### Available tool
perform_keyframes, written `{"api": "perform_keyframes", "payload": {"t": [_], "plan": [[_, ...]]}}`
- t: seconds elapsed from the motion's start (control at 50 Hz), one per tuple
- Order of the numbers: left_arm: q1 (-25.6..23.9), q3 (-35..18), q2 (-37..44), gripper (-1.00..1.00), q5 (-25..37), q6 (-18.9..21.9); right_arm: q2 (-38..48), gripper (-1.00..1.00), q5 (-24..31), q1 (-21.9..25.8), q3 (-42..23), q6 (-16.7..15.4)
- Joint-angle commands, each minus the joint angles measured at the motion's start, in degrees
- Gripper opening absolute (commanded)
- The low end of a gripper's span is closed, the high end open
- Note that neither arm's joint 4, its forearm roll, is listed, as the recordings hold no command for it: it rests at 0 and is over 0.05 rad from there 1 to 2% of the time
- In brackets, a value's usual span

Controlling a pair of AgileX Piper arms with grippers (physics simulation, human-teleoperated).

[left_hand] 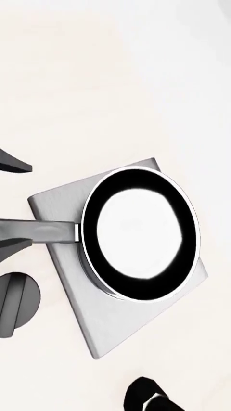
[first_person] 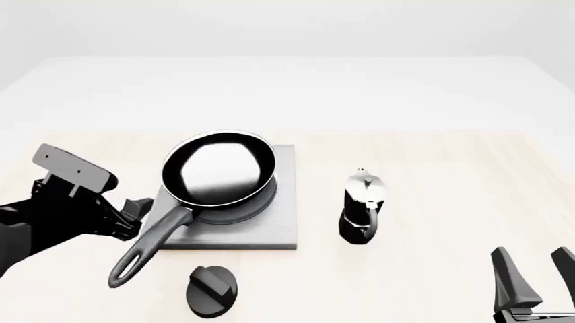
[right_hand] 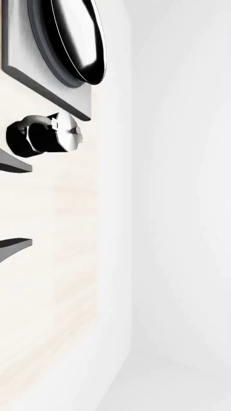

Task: Turn on the stove and put the frying pan on it.

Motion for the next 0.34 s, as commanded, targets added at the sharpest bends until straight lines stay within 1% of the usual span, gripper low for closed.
{"api": "perform_keyframes", "payload": {"t": [0.02, 0.22, 0.34], "plan": [[-0.2, -2.1, -2.1, 1.00, 2.2, 0.6, 0.0, 1.00, 0.0, 0.0, 0.0, 0.0], [-0.9, -3.8, -3.4, 1.00, 3.8, 0.9, 0.0, 1.00, 0.0, 0.0, 0.0, 0.0], [-2.4, -4.6, -4.2, 1.00, 4.4, 0.0, 0.0, 1.00, 0.0, 0.0, 0.0, 0.0]]}}
